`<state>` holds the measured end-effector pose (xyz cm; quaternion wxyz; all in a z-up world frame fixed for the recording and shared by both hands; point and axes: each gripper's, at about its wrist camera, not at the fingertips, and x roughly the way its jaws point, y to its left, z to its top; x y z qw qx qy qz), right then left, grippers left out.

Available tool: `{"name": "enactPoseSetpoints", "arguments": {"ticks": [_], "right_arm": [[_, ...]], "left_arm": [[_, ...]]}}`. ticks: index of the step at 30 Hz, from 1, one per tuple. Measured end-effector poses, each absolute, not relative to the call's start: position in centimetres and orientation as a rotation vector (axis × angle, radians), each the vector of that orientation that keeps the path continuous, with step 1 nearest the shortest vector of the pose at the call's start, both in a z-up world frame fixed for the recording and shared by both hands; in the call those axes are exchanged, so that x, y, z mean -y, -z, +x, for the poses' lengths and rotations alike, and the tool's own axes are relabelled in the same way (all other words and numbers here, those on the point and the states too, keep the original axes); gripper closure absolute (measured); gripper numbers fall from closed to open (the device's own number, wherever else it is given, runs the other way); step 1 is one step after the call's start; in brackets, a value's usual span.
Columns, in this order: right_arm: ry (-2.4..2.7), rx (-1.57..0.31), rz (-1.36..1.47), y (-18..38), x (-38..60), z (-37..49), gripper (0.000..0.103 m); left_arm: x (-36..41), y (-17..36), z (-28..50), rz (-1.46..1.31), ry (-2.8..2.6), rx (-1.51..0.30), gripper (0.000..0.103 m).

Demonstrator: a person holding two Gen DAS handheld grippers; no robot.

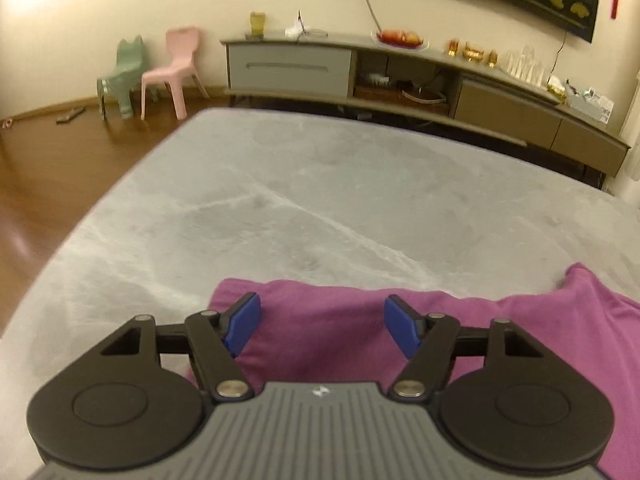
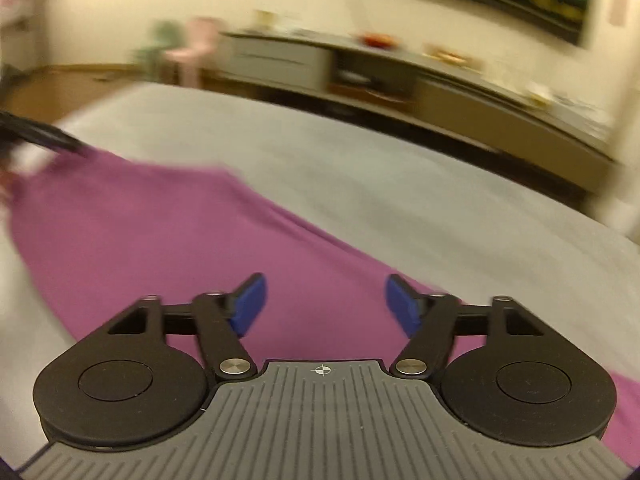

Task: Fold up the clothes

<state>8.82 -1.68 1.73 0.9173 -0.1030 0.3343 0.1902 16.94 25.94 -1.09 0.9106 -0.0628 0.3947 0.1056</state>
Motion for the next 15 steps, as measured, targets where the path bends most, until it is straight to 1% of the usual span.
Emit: {"name": "enactPoseSetpoints", "arguments": {"ticks": [1, 3, 5, 6, 7, 9, 11, 12, 14, 15], "right_arm": [[-0.434, -0.695, -0.199, -1.9, -0.8, 10.3, 0.036], [-0.464, -0.726, -0.196, -0.6, -5.1, 13.9, 0.039], [-0.427, -0.763, -0.189, 1.2, -5.9, 16.3, 0.051], [-0.408, -0.782, -0.185, 2.0, -6.4, 17.5, 0.055], [-0.390, -0.800, -0.181, 2.9, -6.8, 18.6, 0.047], [-0.352, -0.837, -0.173, 4.7, -7.7, 21.0, 0.047], [-0.335, -0.855, -0.172, 5.2, -7.5, 21.9, 0.058], [-0.336, -0.842, -0.177, 4.4, -6.5, 21.4, 0.058], [-0.305, -0.819, -0.176, 3.5, -3.1, 18.6, 0.050], [-0.291, -0.820, -0.178, 3.4, -1.4, 17.0, 0.048]], "left_arm": [[-26.2, 1.4, 17.4, -0.142, -0.218, -0.817, 0.033], [-26.9, 2.0, 18.0, -0.155, -0.213, -0.822, 0.033], [-27.3, 2.7, 18.5, -0.130, -0.233, -0.839, 0.035], [-27.3, 3.1, 18.6, -0.103, -0.250, -0.843, 0.036], [-26.9, 3.5, 18.8, -0.054, -0.270, -0.840, 0.035], [-26.3, 3.9, 18.9, 0.014, -0.296, -0.834, 0.034], [-26.4, 3.8, 19.1, 0.013, -0.305, -0.837, 0.034], [-26.5, 3.7, 19.1, 0.000, -0.308, -0.840, 0.035], [-26.9, 3.1, 18.9, -0.032, -0.312, -0.845, 0.038], [-27.0, 2.7, 18.6, -0.043, -0.308, -0.842, 0.039]]}}
